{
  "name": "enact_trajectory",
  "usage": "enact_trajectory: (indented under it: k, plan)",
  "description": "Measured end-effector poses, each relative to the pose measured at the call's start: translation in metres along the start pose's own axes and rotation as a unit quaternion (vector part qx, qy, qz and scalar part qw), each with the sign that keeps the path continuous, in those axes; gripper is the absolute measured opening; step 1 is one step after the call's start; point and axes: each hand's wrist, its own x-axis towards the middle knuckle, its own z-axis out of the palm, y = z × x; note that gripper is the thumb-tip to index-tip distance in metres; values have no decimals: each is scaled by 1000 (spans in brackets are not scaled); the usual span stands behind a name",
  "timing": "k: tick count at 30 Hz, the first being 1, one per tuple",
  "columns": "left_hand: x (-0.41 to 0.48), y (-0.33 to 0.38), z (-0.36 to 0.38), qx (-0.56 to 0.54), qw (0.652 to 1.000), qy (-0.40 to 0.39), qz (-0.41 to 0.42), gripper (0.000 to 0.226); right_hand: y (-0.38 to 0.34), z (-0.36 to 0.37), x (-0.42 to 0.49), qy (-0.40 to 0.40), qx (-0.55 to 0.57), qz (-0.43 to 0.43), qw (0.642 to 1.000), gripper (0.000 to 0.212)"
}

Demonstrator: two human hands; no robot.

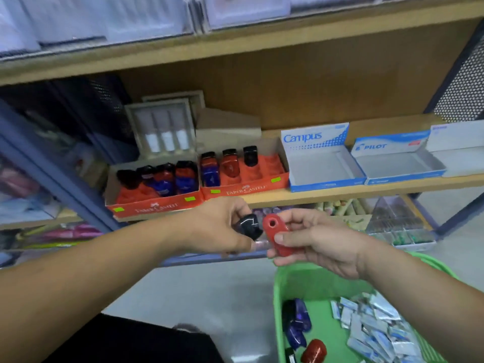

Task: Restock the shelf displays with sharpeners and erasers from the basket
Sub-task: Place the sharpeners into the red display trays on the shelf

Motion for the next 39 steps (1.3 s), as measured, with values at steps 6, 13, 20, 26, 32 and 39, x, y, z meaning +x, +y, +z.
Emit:
enact_trajectory:
  k: [6, 13, 20, 26, 32, 39]
  plan:
    - [3, -28, -52, -12, 997, 76, -15, 36, -46, 45, 54, 211, -87, -116, 967, 36]
    - [27, -43, -84, -28, 979, 201, -24, 31, -76, 23, 102, 350, -313, -195, 861, 31]
    - [39, -51, -78, -14, 979, 204, -25, 35, -80, 1, 128, 397, -294, -172, 852, 36]
    - [41, -60, -78, -30, 973, 228, -27, 42, -83, 3, 140, 343, -390, -186, 834, 38]
    - [39, -60, -78, -39, 961, 273, -21, 44, -89, 7, 141, 265, -588, -156, 748, 36]
    - [20, -57, -105, 17, 961, 277, -23, 36, -88, 28, 109, 316, -643, -165, 678, 43]
